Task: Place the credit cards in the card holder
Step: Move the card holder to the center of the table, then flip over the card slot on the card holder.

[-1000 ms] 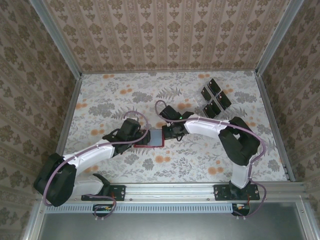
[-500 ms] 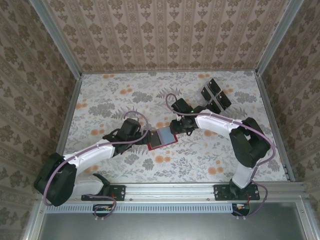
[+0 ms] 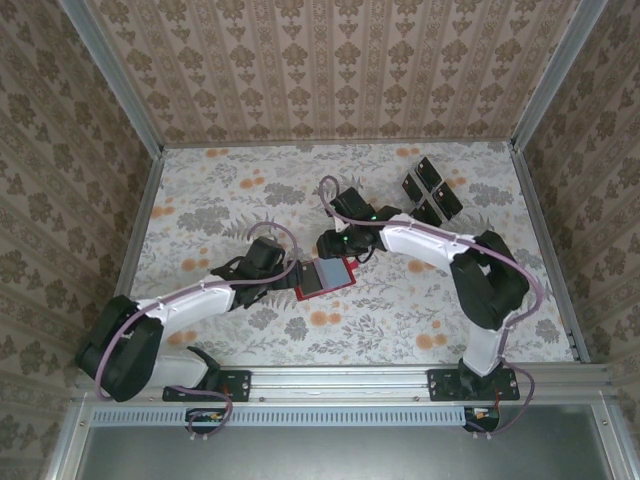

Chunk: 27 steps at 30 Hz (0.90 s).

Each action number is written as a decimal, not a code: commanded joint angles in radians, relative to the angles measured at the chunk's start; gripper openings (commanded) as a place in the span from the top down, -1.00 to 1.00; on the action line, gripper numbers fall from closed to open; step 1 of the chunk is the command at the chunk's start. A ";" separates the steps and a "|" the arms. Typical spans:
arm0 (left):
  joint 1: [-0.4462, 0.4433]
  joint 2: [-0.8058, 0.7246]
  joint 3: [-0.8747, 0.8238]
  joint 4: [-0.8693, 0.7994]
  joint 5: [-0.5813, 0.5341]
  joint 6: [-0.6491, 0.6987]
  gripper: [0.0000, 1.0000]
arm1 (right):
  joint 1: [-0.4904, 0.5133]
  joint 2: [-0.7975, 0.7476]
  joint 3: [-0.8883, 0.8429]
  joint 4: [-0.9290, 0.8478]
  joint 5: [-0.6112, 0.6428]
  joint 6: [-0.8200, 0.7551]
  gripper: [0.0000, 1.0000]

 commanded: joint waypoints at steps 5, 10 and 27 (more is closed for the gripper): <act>-0.045 0.050 0.056 -0.013 -0.028 -0.078 -1.00 | -0.001 0.082 0.036 0.020 -0.087 -0.033 0.06; -0.080 0.083 0.079 -0.015 -0.060 -0.103 -1.00 | -0.021 0.101 0.006 0.038 -0.113 -0.040 0.06; -0.105 0.062 0.058 0.015 -0.071 -0.102 -0.99 | 0.011 0.127 -0.121 0.264 -0.254 0.177 0.07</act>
